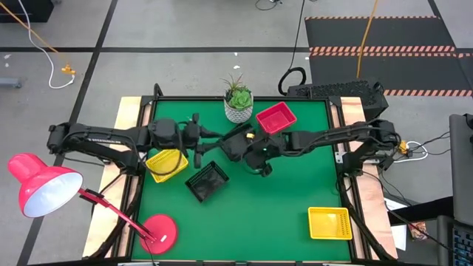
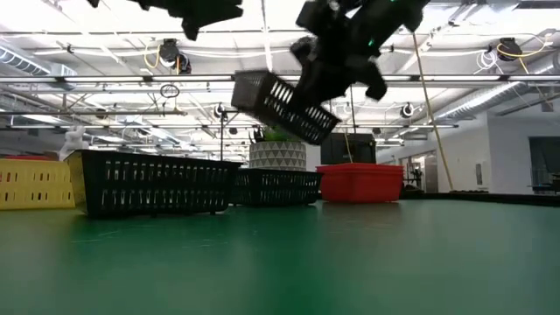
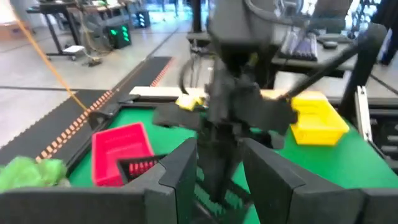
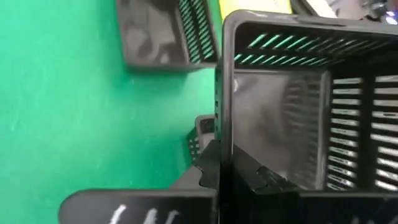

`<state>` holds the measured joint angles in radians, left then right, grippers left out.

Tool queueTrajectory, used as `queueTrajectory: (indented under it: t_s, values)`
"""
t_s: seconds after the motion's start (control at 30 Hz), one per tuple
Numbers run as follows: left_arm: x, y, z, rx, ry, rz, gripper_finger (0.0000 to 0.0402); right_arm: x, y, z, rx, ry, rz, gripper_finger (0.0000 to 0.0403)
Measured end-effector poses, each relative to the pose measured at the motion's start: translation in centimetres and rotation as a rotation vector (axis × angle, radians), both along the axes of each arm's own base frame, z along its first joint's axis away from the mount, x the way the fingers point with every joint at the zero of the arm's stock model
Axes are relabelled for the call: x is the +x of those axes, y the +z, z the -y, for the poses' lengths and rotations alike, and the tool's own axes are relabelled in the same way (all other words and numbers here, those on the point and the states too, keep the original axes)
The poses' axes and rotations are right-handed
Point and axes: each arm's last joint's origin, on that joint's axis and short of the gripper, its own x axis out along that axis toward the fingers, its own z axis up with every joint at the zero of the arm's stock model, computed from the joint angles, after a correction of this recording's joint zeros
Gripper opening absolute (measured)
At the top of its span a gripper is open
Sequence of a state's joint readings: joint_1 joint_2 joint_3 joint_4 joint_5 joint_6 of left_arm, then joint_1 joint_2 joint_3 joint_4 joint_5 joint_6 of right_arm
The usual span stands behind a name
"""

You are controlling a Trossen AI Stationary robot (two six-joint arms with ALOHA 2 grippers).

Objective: Stack baskets by color
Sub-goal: Stack the bottom black bin on the top black bin

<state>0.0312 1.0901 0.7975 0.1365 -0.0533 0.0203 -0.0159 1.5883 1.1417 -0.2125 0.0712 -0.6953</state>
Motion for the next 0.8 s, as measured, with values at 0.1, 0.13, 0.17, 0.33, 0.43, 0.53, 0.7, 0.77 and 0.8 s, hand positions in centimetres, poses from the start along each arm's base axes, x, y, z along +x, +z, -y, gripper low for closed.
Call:
queueTrajectory:
  t_s: [0.1,0.13,0.17,0.33,0.43,0.53,0.7,0.77,0.8]
  values:
    - [-1.4,0.1,-0.7,-0.031,0.041,0.055,0.0131,1.3,-1.1,0.5,-0.038,0.018,-0.045,0.0]
    - [-1.8,0.1,-0.9,-0.043,0.05,0.07,0.0131,1.8,-1.3,0.7,-0.042,0.018,-0.062,0.0]
    - [-2.1,0.2,-1.0,-0.058,0.054,0.091,0.0131,2.2,-1.5,1.0,-0.046,0.017,-0.079,0.0]
    - [-3.2,-0.1,-0.8,-0.078,0.053,0.106,0.0131,3.8,-2.1,2.6,-0.067,0.006,-0.177,0.0]
    - [-3.2,-0.5,-0.7,-0.083,0.048,0.09,0.0131,4.1,-1.8,3.7,-0.071,-0.012,-0.192,0.0]
    - [-3.1,-0.8,-0.7,-0.103,0.051,0.085,0.0131,3.6,-1.9,4.6,-0.068,-0.018,-0.245,0.0]
    - [-3.1,-1.2,-0.6,-0.13,0.049,0.075,0.0131,3.4,-2.1,5.0,-0.021,-0.004,-0.261,0.0]
    - [-3.1,-1.2,-0.4,-0.138,0.042,0.074,0.0131,3.4,-2.2,4.9,-0.003,0.014,-0.262,0.0]
    - [-3.1,-1.2,-0.3,-0.142,0.039,0.073,0.0131,3.5,-2.3,4.9,0.005,0.019,-0.259,0.0]
